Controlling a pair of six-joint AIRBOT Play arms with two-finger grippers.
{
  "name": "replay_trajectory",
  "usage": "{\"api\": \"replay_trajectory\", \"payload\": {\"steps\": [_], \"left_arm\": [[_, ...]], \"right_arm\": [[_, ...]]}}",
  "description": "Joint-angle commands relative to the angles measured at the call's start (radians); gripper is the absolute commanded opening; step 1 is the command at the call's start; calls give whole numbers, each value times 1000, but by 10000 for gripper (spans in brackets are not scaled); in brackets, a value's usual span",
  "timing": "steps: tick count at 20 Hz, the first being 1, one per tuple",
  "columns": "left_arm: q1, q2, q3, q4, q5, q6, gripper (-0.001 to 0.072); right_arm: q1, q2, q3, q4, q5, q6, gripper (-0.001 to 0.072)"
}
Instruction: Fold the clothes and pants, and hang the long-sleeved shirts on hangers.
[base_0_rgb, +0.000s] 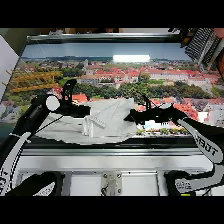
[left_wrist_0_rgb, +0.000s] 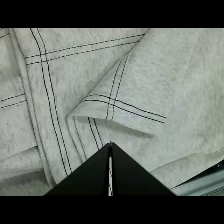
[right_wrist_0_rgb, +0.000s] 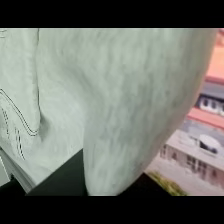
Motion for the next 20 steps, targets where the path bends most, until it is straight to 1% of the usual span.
{"api": "replay_trajectory", "payload": {"steps": [1,2,4,6,9,11,12,14,16,20], "left_arm": [[-2,-9,0,0,11,-9,23],[-2,-10,0,0,11,-10,22],[-2,-10,-1,-1,19,-27,23],[-2,-10,-1,-29,57,-34,22],[-4,-22,0,-113,166,-33,22],[-29,-65,0,-161,222,-32,22],[-55,-102,10,-183,235,-28,22],[-129,-198,67,-183,238,-14,22],[-206,-307,159,-183,238,4,22],[-319,-497,349,-183,218,5,22]], "right_arm": [[17,-2,11,13,-33,-47,25],[-3,10,11,-30,-26,-39,25],[-88,53,16,-180,34,-6,25],[-193,104,55,-410,140,64,25],[-313,181,182,-809,305,204,25],[-341,229,284,-978,402,252,25],[-341,249,331,-1010,442,253,25],[-326,278,425,-1012,511,263,25],[-293,295,517,-1020,577,311,25],[-211,297,676,-1023,669,406,25]]}}
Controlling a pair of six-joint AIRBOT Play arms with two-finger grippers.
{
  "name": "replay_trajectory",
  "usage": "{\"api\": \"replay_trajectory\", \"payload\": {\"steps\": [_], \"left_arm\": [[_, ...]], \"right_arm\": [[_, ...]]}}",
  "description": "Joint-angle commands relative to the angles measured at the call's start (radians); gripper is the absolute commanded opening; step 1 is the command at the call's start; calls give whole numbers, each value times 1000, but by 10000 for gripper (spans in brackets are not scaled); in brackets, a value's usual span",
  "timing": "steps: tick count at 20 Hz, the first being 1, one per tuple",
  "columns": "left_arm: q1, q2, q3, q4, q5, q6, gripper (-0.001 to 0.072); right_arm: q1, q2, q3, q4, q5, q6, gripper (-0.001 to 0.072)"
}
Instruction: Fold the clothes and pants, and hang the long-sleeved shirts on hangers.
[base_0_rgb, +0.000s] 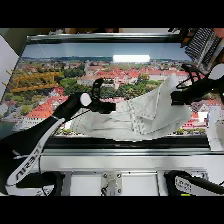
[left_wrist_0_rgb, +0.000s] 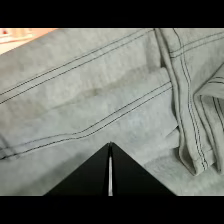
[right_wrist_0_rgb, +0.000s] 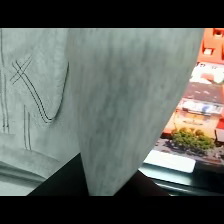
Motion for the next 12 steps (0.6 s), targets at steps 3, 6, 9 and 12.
{"api": "replay_trajectory", "payload": {"steps": [3,6,9,12], "left_arm": [[-133,-228,228,-6,-45,9,22],[-167,-293,291,-5,-85,18,22],[-174,-307,299,-5,-104,31,22],[-172,-307,300,-6,-101,31,22]], "right_arm": [[104,10,172,-44,95,108,25],[141,10,183,-77,122,134,25],[156,10,189,-87,151,146,25],[165,10,202,-87,177,168,25]]}}
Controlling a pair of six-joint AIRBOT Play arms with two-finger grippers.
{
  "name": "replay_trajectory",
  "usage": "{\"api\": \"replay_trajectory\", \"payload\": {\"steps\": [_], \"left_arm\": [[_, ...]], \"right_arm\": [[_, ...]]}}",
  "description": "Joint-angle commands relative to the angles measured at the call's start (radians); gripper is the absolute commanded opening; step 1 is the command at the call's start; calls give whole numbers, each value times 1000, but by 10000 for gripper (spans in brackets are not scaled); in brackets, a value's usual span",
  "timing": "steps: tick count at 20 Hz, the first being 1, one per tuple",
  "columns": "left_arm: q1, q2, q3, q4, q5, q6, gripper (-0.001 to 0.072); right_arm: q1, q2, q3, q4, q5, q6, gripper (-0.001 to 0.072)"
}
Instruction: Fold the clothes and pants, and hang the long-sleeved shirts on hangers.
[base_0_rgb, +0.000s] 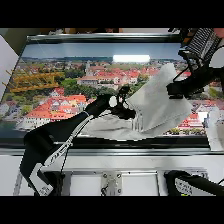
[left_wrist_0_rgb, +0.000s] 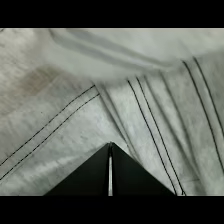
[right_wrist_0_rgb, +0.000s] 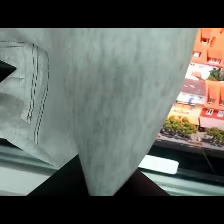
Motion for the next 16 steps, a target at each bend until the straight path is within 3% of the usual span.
{"api": "replay_trajectory", "payload": {"steps": [1,9,16], "left_arm": [[-8,-12,12,0,-3,8,22],[-46,-18,12,6,71,8,22],[-28,-56,12,9,7,8,22]], "right_arm": [[23,1,22,-9,42,29,25],[178,0,85,-10,55,116,25],[282,0,85,-9,46,220,25]]}}
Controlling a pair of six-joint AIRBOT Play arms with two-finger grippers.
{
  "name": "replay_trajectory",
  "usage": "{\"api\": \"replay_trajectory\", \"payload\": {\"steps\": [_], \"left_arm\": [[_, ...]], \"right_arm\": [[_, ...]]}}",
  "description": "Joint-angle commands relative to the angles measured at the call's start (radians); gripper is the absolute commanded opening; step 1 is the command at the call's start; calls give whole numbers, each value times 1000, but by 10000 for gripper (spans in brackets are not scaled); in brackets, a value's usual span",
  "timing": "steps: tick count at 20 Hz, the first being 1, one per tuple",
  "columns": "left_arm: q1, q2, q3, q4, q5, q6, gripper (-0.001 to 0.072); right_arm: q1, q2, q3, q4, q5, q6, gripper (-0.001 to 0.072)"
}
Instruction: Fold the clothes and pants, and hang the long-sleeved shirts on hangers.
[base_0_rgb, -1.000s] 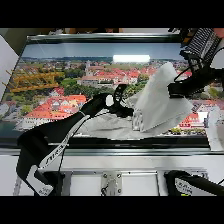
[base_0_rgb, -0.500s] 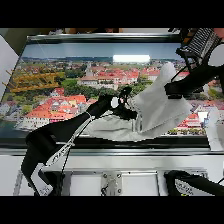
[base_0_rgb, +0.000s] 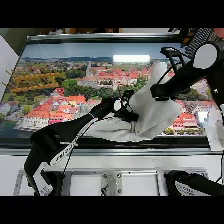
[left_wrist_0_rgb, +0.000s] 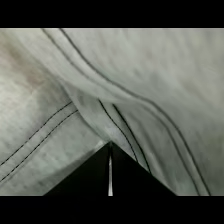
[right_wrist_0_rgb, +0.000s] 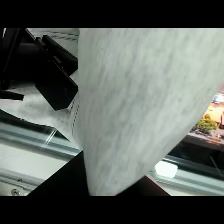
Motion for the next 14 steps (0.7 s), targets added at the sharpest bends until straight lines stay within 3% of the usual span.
{"api": "replay_trajectory", "payload": {"steps": [1,5,8,14], "left_arm": [[23,0,1,4,-35,-1,22],[135,89,1,21,-90,69,22],[254,184,1,130,-103,69,22],[539,332,1,187,-186,69,22]], "right_arm": [[51,-1,2,1,-8,60,25],[112,-14,2,5,-40,130,25],[179,-36,3,15,-79,187,25],[330,-106,3,102,-287,371,25]]}}
